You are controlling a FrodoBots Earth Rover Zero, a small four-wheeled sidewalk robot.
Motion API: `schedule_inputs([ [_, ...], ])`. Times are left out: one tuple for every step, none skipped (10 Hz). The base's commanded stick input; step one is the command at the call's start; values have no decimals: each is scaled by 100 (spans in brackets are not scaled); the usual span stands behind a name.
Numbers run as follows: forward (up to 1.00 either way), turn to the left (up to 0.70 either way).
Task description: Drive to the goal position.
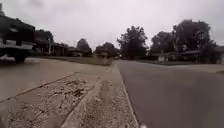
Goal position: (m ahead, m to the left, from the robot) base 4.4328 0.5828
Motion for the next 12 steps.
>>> schedule_inputs([
  [70, 0],
  [70, 0],
  [70, -4],
  [70, -15],
  [70, -26],
  [70, -35],
  [70, -31],
  [70, 0],
  [70, 0],
  [70, 0],
  [70, -2],
  [70, -19],
])
